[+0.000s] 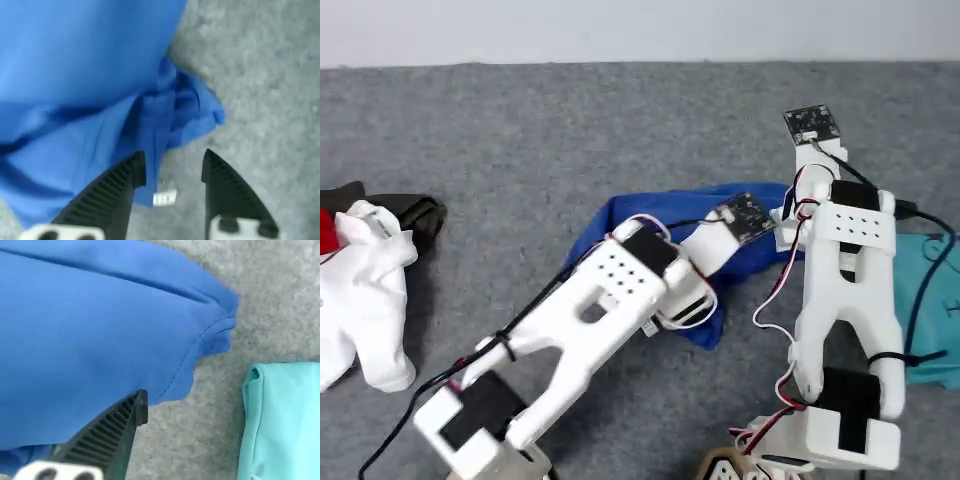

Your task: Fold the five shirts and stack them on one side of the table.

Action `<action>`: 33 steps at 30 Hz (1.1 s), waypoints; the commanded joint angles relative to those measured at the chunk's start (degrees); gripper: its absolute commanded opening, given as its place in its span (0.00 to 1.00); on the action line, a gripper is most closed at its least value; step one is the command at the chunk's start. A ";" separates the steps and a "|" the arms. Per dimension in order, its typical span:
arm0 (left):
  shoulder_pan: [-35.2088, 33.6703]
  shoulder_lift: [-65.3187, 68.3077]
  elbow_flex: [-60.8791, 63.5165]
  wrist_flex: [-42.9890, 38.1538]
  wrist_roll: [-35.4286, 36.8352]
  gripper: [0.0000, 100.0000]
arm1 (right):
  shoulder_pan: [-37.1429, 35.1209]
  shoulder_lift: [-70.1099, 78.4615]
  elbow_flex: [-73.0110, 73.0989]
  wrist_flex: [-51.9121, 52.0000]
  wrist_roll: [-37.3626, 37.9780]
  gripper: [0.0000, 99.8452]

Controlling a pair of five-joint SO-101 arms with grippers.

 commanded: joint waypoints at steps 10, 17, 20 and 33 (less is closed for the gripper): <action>-0.26 18.55 -16.48 -0.53 -0.88 0.01 | -0.48 -0.84 -1.67 0.48 -1.23 0.66; -2.73 17.49 -24.84 5.19 -0.88 0.01 | -0.57 -0.84 0.79 -0.04 -1.32 0.66; -2.73 15.91 -26.24 8.18 -3.25 0.01 | -0.57 -0.84 0.79 -0.04 -1.32 0.66; -10.37 10.20 -25.98 12.57 -9.58 0.01 | 9.80 -0.84 0.79 -2.59 -8.35 0.66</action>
